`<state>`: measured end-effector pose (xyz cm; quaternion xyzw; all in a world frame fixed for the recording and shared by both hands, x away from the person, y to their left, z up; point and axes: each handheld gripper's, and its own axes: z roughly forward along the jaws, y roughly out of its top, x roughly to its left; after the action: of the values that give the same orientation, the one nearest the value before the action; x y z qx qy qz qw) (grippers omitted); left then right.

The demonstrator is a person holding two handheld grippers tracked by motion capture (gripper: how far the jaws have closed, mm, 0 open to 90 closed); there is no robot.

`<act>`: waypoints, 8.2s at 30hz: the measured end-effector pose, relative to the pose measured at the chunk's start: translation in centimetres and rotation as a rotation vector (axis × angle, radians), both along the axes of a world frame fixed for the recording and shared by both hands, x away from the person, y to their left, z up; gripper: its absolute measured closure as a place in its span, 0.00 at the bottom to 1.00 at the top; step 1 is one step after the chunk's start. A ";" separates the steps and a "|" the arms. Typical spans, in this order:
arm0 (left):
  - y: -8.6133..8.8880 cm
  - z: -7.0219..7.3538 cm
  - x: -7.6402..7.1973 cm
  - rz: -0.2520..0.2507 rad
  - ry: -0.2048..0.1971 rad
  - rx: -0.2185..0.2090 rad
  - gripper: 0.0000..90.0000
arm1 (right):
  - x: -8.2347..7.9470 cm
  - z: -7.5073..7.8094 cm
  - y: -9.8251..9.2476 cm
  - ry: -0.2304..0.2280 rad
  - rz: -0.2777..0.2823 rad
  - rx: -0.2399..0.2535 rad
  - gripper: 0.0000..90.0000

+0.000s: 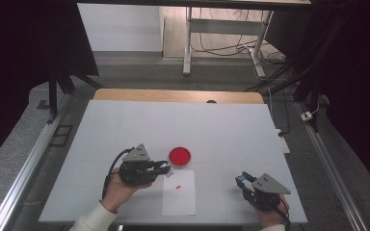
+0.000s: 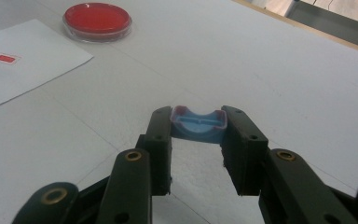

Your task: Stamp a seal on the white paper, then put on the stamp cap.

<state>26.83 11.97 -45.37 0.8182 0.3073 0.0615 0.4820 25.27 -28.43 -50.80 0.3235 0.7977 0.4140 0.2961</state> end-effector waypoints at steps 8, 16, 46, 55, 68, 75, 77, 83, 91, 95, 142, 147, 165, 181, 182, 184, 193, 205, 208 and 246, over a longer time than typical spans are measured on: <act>0.1 0.2 0.0 0.004 -0.013 -0.013 0.84 | -0.1 0.0 0.0 0.000 0.000 -0.004 0.71; 0.0 0.1 0.5 0.004 -0.004 -0.010 0.84 | 0.2 -0.1 0.4 0.006 0.018 0.001 0.71; -0.8 -0.2 0.8 -0.011 -0.002 -0.021 0.84 | 0.7 0.0 4.1 0.027 0.120 0.063 0.71; -1.4 -0.5 0.7 -0.025 0.009 -0.024 0.84 | 0.5 -0.2 5.5 0.037 0.154 0.074 0.71; -1.2 -0.4 0.5 -0.004 0.000 -0.022 0.84 | 0.3 -0.2 7.6 0.028 0.196 0.066 0.71; -1.4 -0.4 0.5 -0.018 -0.001 -0.017 0.84 | 0.2 -0.4 8.9 0.045 0.225 0.093 0.71; -1.5 -0.4 0.6 -0.018 0.002 -0.019 0.84 | 0.2 -0.5 9.2 0.050 0.231 0.101 0.71; -1.8 -0.4 0.8 -0.027 -0.002 -0.011 0.84 | 0.2 -0.7 10.0 0.041 0.235 0.092 0.71; -2.1 -0.4 0.8 -0.028 -0.001 -0.018 0.84 | 0.2 -0.8 11.8 0.024 0.251 0.081 0.71; -2.1 -0.3 0.9 -0.026 -0.002 -0.024 0.84 | 0.2 -0.9 12.7 0.023 0.271 0.074 0.71; -2.6 -0.6 0.8 -0.026 0.001 -0.021 0.84 | 0.5 -1.4 16.5 0.025 0.291 0.065 0.71; -2.7 -0.7 0.9 -0.028 0.004 -0.013 0.84 | 0.5 -1.4 16.4 0.018 0.276 0.064 0.71; -3.2 -1.1 0.8 -0.028 0.008 -0.005 0.84 | 0.4 -1.4 16.3 -0.009 0.252 0.072 0.71; -3.4 -1.2 0.8 -0.032 0.014 -0.007 0.84 | 0.3 -1.6 16.3 -0.015 0.238 0.072 0.71; -3.4 -1.2 0.8 -0.032 0.014 -0.007 0.84 | 0.3 -1.6 16.3 -0.016 0.238 0.072 0.71; -3.4 -1.2 0.8 -0.031 0.015 -0.008 0.84 | 0.3 -1.6 16.3 -0.018 0.237 0.071 0.71; -3.3 -1.6 1.1 -0.012 0.034 -0.011 0.84 | 0.2 -1.6 16.3 -0.022 0.236 0.060 0.71; -3.4 -1.5 1.0 -0.018 0.046 -0.032 0.84 | 0.1 -1.6 16.2 -0.044 0.232 0.051 0.71; -3.4 -1.6 1.1 -0.017 0.054 -0.045 0.84 | 0.0 -1.6 16.2 -0.052 0.222 0.044 0.71; -3.8 -2.3 1.2 -0.029 0.099 -0.044 0.85 | -0.5 -1.5 16.3 -0.086 0.229 -0.012 0.72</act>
<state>27.99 8.13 -47.70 0.8139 0.3203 0.0073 0.4847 24.80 -12.10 -52.30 0.2104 0.8185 0.4537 0.2829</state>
